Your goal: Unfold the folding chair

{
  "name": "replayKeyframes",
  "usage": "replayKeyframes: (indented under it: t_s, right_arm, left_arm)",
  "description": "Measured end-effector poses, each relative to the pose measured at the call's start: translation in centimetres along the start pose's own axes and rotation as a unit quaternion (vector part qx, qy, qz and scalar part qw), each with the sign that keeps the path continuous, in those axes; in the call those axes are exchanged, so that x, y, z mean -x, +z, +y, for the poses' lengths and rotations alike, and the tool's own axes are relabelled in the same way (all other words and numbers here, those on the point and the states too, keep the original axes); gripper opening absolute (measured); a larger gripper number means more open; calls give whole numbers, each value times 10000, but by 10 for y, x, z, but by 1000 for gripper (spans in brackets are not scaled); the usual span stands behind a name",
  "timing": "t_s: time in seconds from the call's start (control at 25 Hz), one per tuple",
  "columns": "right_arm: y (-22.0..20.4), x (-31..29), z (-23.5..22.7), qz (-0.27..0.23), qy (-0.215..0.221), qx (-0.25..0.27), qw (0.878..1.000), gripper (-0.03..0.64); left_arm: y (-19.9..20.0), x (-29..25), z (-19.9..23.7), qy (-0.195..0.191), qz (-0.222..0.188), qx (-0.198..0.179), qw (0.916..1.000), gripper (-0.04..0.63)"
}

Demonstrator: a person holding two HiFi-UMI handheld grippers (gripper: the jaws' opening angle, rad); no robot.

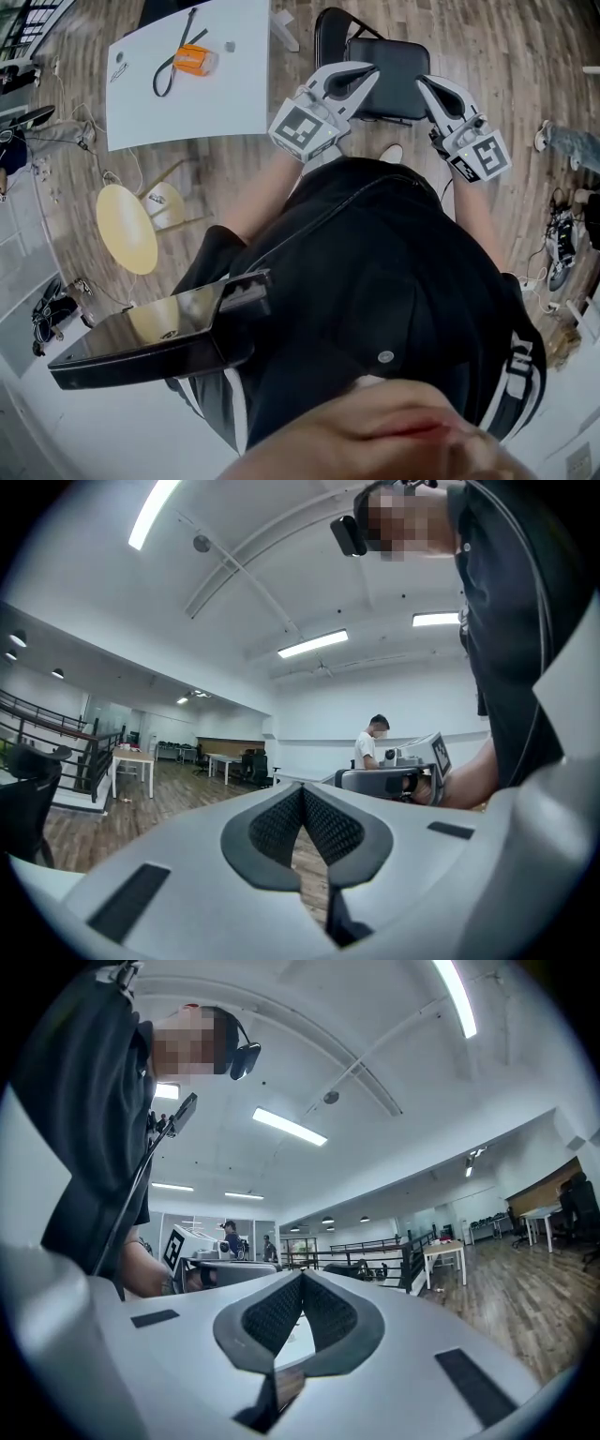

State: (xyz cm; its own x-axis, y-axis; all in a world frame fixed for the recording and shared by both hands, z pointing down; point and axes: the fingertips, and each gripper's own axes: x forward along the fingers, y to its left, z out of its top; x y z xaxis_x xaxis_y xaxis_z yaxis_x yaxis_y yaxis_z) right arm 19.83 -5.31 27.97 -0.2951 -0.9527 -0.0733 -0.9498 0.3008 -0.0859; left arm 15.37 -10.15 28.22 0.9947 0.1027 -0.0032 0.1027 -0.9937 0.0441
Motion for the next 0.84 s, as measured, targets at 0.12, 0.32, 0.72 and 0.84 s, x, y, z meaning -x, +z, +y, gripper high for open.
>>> replayKeyframes:
  t_s: [0.12, 0.32, 0.72, 0.84]
  right_arm:
    - [-2, -2, 3, 29, 1, -1, 10000, 8]
    - [-5, -3, 4, 66, -68, -40, 9999, 8]
    - [-9, -13, 13, 130, 16, -20, 9999, 8]
    - [-12, -16, 15, 121, 2, -41, 9999, 8]
  left_arm:
    - [1, 4, 4, 74, -23, 25, 10000, 3]
    - [-1, 11, 4, 111, 77, 38, 9999, 3]
    - [-2, 23, 4, 161, 119, 6, 9998, 3]
    - [-6, 27, 5, 183, 138, 54, 9997, 3]
